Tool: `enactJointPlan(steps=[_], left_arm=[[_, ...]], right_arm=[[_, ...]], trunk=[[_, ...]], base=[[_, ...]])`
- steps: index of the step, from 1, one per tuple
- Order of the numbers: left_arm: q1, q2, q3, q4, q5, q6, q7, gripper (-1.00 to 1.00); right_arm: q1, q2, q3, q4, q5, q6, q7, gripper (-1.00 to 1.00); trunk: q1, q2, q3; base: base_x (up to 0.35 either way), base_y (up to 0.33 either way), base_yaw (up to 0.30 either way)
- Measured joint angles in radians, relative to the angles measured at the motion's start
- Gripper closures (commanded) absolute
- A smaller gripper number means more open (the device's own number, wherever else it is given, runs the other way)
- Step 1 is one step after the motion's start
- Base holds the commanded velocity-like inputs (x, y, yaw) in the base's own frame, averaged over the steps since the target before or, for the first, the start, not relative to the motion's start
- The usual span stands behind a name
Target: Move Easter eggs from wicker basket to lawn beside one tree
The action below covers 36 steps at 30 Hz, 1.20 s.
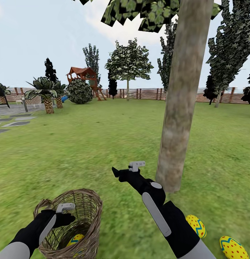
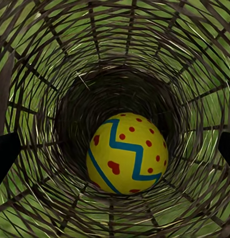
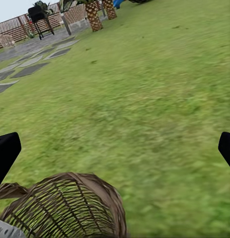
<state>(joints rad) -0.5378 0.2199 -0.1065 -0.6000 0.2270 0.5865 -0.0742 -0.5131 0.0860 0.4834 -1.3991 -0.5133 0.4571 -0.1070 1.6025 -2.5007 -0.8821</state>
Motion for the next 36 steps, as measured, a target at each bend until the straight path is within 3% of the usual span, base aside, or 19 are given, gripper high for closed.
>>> enactJointPlan(steps=[13,36], left_arm=[[0.000,0.000,-0.029,0.001,-0.002,0.000,0.001,-1.00],[0.000,0.000,-0.035,0.001,-0.002,0.001,0.001,-1.00]], right_arm=[[0.000,0.000,0.000,0.000,0.000,0.000,0.000,-1.00],[0.000,0.000,0.000,0.000,-0.002,0.000,-0.001,-1.00]], trunk=[[0.000,0.000,0.000],[0.000,0.000,0.000]], base=[[0.047,0.000,0.000],[0.067,0.000,0.000]])
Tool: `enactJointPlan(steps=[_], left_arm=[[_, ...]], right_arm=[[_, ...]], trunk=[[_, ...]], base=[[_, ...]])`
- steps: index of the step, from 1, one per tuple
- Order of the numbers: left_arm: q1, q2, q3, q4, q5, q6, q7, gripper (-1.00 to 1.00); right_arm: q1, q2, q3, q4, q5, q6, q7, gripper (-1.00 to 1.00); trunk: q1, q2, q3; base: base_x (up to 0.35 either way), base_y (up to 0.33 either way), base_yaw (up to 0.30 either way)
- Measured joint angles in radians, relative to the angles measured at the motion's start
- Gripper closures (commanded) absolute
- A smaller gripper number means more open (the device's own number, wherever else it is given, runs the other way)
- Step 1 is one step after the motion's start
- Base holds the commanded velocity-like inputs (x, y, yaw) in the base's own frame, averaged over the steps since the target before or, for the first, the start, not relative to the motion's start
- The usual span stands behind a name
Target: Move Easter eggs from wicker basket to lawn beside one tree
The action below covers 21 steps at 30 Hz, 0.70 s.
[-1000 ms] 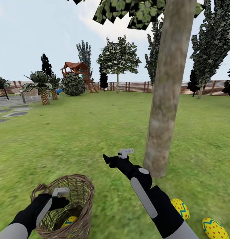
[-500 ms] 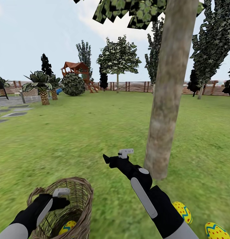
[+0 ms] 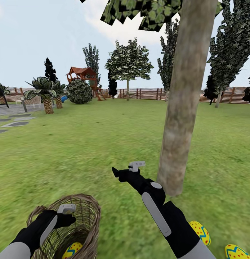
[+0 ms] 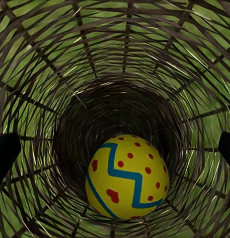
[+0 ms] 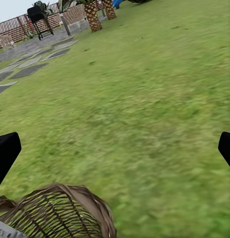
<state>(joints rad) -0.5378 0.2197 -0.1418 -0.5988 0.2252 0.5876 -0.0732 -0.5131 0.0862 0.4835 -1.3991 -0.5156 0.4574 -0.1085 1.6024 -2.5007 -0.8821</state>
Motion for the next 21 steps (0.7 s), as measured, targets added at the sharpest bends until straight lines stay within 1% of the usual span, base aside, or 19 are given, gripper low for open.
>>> enactJointPlan(steps=[21], left_arm=[[0.000,0.000,0.000,0.000,0.000,0.000,0.000,-1.00]], right_arm=[[0.000,0.000,0.000,0.000,0.000,0.000,0.000,-1.00]], trunk=[[0.000,0.000,0.000]], base=[[0.041,0.000,0.000]])
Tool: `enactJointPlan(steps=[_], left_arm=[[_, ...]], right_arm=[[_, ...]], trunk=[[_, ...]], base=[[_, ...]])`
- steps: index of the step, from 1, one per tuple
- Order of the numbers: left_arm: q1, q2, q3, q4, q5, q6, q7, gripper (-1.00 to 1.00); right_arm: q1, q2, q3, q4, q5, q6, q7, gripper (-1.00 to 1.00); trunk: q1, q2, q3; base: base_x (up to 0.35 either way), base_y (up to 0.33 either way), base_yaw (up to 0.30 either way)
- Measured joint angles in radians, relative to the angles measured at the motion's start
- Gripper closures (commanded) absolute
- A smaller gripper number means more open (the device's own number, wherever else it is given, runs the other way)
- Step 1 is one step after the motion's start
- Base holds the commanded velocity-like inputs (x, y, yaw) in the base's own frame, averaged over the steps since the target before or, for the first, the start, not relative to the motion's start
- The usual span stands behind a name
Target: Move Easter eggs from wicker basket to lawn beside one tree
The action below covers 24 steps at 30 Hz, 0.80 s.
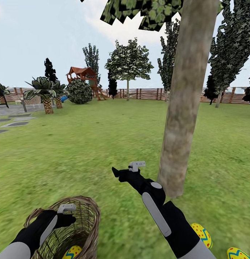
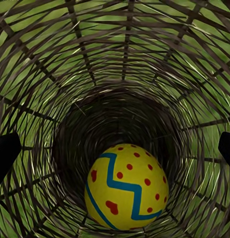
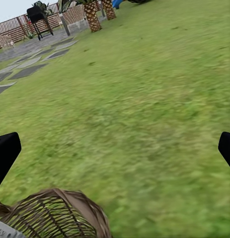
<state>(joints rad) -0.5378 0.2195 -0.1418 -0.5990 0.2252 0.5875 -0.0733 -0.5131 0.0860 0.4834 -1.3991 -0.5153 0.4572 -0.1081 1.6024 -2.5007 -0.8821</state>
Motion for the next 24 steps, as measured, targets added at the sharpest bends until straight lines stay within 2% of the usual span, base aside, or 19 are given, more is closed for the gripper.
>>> enactJointPlan(steps=[15,24], left_arm=[[0.001,-0.002,0.000,-0.001,0.000,0.000,0.001,-1.00],[0.000,-0.003,-0.001,0.000,0.000,0.001,0.000,-1.00]], right_arm=[[0.000,0.000,-0.001,0.000,0.001,0.000,0.000,-1.00],[0.000,0.000,-0.002,0.000,0.001,0.000,0.000,-1.00]], trunk=[[0.000,0.000,0.000],[0.004,-0.002,-0.035]], base=[[0.002,0.000,0.000],[0.000,0.000,0.000]])
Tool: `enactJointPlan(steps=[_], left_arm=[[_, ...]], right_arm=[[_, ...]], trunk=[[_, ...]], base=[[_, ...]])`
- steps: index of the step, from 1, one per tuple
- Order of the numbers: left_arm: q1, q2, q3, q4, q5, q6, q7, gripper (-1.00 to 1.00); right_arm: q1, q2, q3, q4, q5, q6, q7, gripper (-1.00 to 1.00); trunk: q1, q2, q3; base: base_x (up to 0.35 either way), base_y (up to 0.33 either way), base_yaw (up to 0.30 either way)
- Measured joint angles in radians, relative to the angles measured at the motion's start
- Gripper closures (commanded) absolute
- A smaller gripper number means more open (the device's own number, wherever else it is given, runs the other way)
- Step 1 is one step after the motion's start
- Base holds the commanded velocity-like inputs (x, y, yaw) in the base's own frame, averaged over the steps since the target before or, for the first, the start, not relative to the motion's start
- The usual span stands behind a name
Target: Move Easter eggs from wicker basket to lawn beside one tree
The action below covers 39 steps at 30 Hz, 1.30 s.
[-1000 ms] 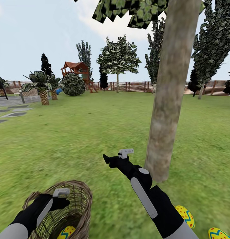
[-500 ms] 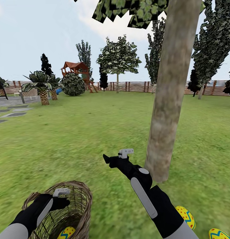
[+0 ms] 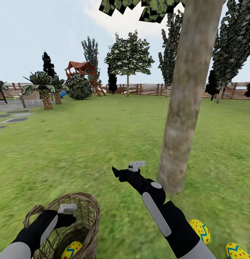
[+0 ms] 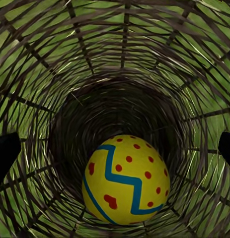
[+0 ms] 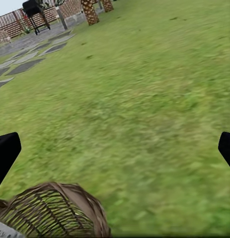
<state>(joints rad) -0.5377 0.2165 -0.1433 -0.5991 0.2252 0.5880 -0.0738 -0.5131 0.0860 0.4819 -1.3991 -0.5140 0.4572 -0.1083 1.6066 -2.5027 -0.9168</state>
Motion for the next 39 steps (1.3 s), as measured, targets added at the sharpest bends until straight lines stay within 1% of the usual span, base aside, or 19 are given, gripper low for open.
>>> enactJointPlan(steps=[25,29,39], left_arm=[[0.000,0.001,0.000,0.000,0.000,0.001,-0.001,-1.00],[0.000,0.001,-0.001,-0.001,0.000,0.000,-0.001,-1.00],[0.000,0.003,-0.002,-0.001,0.002,-0.001,-0.001,-1.00]], right_arm=[[0.000,0.002,0.001,-0.002,-0.002,0.002,-0.002,-1.00],[0.000,0.014,0.001,-0.002,-0.002,0.005,-0.003,-1.00],[0.000,0.017,0.001,-0.003,0.000,0.001,-0.002,-1.00]], trunk=[[0.011,-0.006,-0.097],[0.013,-0.007,-0.112],[0.018,-0.009,-0.151]], base=[[0.000,0.000,0.000],[0.000,0.000,0.000],[0.000,0.000,0.000]])
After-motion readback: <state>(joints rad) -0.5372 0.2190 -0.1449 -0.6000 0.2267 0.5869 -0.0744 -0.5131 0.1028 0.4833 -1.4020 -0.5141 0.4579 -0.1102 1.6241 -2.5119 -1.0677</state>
